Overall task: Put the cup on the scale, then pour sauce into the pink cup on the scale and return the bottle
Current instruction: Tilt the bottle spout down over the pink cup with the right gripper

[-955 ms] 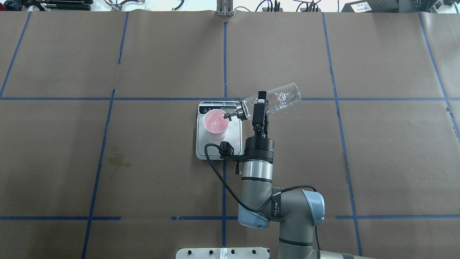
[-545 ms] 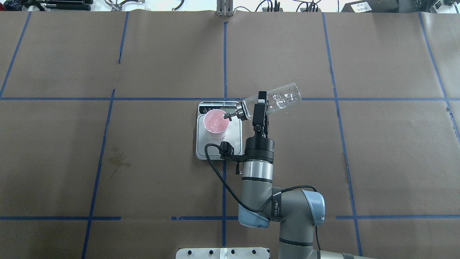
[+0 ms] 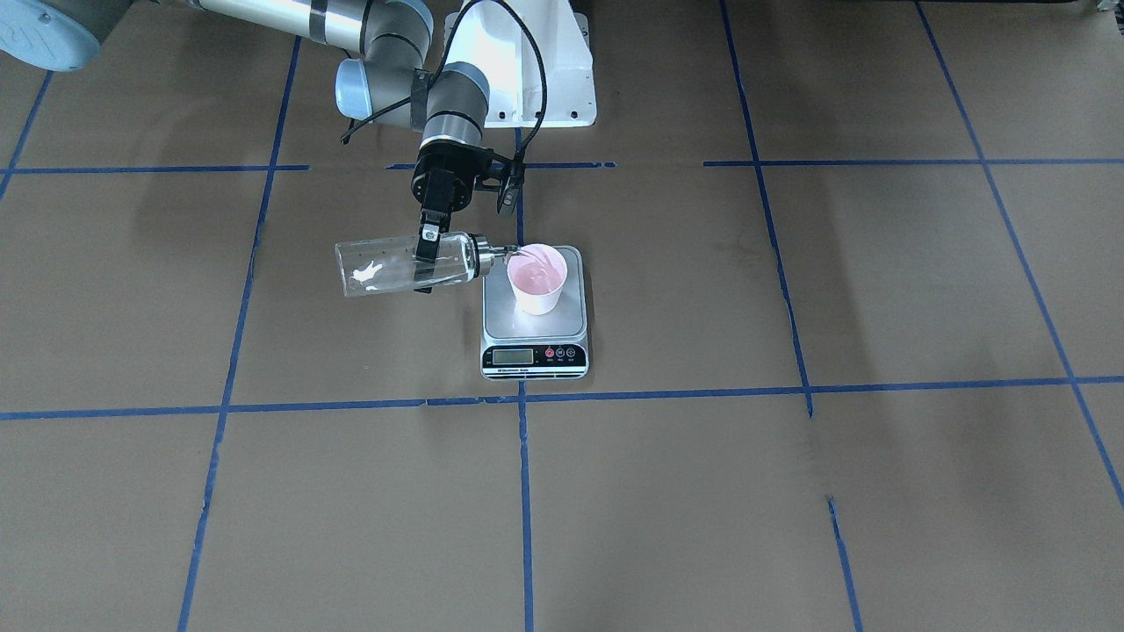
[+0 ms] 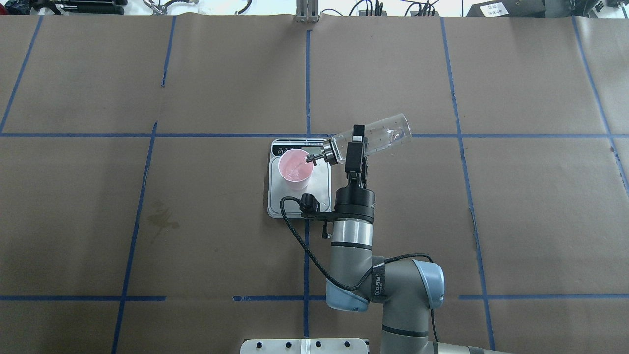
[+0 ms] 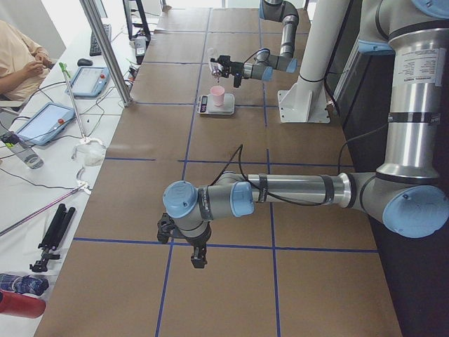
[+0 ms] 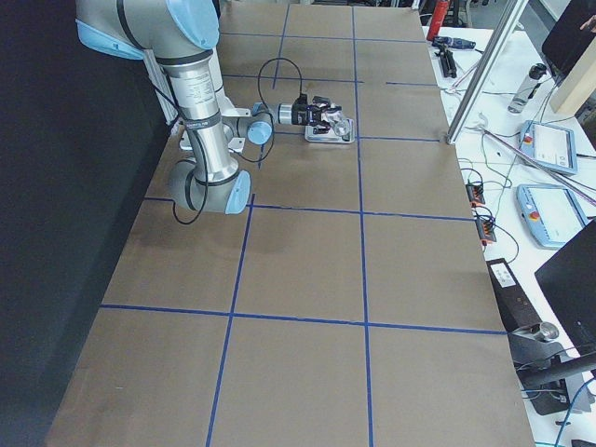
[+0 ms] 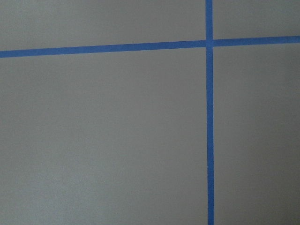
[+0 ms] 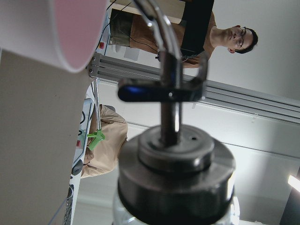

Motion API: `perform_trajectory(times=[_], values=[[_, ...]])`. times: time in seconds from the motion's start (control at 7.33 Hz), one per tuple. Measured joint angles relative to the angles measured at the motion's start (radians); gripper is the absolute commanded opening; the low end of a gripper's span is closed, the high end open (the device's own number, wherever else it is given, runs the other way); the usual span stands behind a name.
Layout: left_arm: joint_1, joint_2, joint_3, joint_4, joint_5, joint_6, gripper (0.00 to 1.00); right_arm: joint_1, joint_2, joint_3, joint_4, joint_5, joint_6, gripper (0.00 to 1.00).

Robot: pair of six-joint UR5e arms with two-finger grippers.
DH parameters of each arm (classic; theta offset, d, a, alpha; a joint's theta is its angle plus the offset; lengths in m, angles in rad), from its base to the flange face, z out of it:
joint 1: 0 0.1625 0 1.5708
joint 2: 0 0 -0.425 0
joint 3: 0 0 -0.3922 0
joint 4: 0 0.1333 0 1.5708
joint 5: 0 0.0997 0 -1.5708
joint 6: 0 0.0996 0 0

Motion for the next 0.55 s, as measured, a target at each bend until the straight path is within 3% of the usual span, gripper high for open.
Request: perform_trajectory(times=[0.55], values=[[0.0, 0.0, 0.0, 0.0, 0.0, 0.0, 1.0, -0.001, 0.0, 0.0, 0.018, -0.009, 0.01, 0.0]])
